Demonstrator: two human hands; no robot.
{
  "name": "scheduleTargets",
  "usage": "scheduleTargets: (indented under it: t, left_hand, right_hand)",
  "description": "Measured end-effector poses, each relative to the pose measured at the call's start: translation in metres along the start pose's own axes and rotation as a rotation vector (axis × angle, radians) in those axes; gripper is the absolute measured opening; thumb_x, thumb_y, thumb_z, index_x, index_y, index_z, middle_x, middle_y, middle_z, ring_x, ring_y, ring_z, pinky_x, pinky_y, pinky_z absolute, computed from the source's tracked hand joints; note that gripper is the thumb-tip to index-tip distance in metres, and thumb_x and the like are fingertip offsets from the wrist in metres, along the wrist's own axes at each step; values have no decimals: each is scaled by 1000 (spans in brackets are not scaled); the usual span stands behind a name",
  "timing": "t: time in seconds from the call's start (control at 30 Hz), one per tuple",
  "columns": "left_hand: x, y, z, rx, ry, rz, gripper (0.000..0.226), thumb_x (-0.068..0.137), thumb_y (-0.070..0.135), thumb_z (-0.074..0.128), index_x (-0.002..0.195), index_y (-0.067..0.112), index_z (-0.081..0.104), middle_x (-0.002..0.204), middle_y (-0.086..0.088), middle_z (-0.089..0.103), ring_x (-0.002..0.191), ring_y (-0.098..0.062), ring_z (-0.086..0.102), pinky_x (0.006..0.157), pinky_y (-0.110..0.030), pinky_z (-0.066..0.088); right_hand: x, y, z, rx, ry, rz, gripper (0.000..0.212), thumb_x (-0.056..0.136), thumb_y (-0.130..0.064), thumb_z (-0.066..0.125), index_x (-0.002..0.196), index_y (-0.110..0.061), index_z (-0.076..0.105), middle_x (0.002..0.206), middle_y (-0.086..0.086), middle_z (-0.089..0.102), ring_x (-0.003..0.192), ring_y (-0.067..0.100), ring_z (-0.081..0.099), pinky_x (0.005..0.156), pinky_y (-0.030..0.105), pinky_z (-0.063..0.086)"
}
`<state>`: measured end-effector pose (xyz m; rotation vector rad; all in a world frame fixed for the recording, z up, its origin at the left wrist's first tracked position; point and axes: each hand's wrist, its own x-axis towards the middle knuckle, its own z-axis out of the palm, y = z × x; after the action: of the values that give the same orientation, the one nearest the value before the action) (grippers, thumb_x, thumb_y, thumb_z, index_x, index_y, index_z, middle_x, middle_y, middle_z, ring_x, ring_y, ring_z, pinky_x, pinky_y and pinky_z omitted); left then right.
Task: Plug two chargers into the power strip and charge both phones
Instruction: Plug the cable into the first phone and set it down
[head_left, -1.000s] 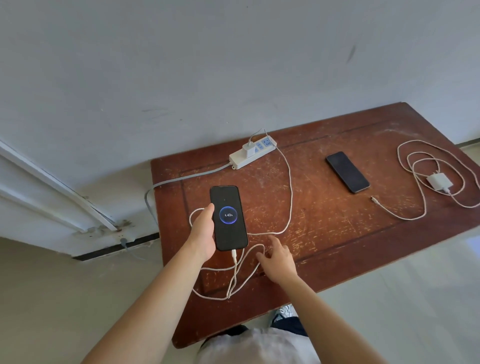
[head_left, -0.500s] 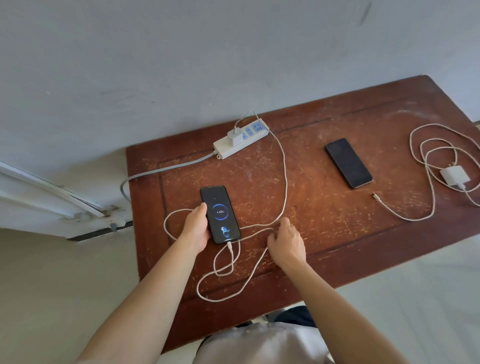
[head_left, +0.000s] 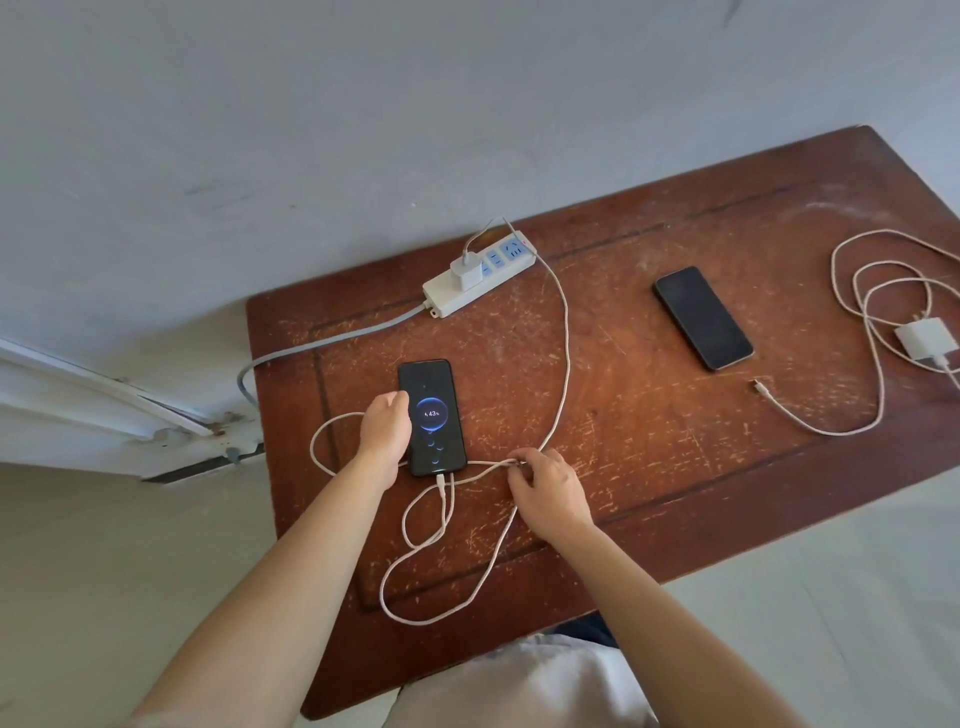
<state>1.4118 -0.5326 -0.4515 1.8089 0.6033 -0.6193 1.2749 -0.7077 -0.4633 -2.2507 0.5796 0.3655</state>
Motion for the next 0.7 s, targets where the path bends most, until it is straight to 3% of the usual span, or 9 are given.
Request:
scheduleTargets:
  t: [0.13,0.4,0.5,0.6,0.7]
  left_hand:
    - [-7,-4,-4,12,-50,14,47,106,41,38,146,16,46,149,-6,52,134,-26,49,102,-39,41]
    - [-36,-26,-13,61,-143,107,56,106,46,33,154,18,34,160,-5,38,146,-24,37,120,-46,31]
    - [-45,-31,-18,263,-141,226,57,106,44,37,154,14,33,162,-9,34,148,-27,33,120,-46,29]
    - [-54,-23,-15,539,-121,392,59,104,42,43,154,12,32,164,-15,27,151,-31,24,120,-48,25]
    - [-68,-4,4,717,-128,537,59,105,43,39,155,12,30,165,-16,25,153,-32,20,121,-51,24]
  right_hand:
    - [-4,0,2,-24,-2,29,33,102,-31,46,131,-26,62,112,2,51,89,20,60,79,35,54]
    - [-16,-2,-5,8,5,56,42,104,-19,40,144,-19,50,137,10,56,125,28,52,99,34,43]
    - [-28,4,-15,-3,46,73,47,101,-19,41,147,-20,46,140,10,53,126,27,51,98,34,42]
    - [-40,15,-30,10,169,105,46,101,-30,46,147,-22,46,141,8,52,121,23,55,92,30,42]
    - [-50,31,-53,-67,271,107,52,102,-41,44,151,-23,39,153,10,42,136,29,44,107,42,40]
